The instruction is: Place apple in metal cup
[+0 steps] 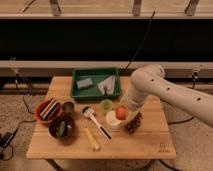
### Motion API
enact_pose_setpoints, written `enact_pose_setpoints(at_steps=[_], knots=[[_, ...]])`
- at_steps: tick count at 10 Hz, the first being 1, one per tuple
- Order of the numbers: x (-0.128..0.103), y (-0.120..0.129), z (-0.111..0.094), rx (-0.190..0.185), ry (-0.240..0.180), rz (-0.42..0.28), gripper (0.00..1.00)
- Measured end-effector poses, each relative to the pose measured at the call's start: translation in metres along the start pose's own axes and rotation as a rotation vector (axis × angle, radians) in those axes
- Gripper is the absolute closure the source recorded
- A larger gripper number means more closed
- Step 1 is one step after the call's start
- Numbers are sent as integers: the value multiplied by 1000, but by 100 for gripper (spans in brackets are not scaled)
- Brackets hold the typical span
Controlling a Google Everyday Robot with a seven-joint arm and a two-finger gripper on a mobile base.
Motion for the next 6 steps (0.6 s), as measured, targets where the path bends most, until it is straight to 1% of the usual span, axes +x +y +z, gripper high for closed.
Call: enact_pose_setpoints(at_steps=[1, 2, 3, 5, 6], knots=[[1, -1, 0, 1, 1, 0, 100], [0, -5, -2, 3, 5, -17, 100], [-5, -13, -3, 3, 6, -38, 100], [-28, -32, 2, -6, 10, -97, 100], [-47, -43, 8, -15, 13, -127, 100]])
